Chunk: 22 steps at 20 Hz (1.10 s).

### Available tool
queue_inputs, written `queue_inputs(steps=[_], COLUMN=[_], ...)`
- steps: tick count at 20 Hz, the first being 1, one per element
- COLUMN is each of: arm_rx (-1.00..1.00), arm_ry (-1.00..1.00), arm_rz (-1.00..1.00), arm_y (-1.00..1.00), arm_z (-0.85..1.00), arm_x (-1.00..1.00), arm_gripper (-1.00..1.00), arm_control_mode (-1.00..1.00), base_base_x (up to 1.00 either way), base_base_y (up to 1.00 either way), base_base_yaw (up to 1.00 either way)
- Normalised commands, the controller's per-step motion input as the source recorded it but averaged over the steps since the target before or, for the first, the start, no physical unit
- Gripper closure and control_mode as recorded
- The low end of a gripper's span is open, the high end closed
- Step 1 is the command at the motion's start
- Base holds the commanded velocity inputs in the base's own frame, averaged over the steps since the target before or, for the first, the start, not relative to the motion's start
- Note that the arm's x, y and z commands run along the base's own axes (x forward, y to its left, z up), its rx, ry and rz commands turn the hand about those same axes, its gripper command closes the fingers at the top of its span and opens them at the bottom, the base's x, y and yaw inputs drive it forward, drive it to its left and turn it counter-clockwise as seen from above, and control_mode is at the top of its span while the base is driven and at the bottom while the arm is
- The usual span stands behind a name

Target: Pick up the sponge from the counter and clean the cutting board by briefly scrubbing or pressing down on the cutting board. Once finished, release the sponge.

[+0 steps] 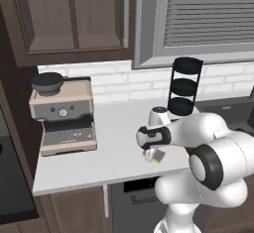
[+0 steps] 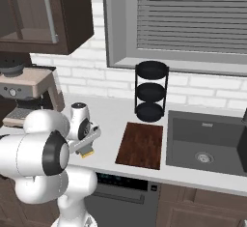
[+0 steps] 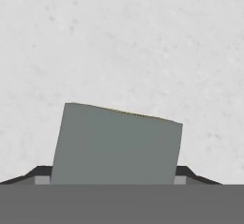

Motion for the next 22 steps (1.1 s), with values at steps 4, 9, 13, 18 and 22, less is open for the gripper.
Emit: queue_inputs(steps=[4, 9, 13, 18, 22], arm_rx=[0.04, 0.15, 0.1, 0.0, -0.05], arm_ry=[0.0, -0.04, 0.03, 0.04, 0.02], arm_rz=[0.0, 0.0, -0.08, -0.21, -0.3], arm_y=[0.0, -0.3, -0.82, -1.0, -0.89], arm_z=[0.14, 0.91, 0.95, 0.38, 0.0], arm_x=[-0.01, -0.19, -0.17, -0.24, -0.08], arm_gripper=[1.0, 1.0, 1.0, 1.0, 1.0], arm_control_mode=[-1.0, -1.0, -1.0, -1.0, -1.0], base_base_x=[0.0, 0.0, 0.0, 0.0, 0.0], base_base_y=[0.0, 0.0, 0.0, 0.0, 0.0], base_base_yaw=[0.0, 0.0, 0.0, 0.0, 0.0])
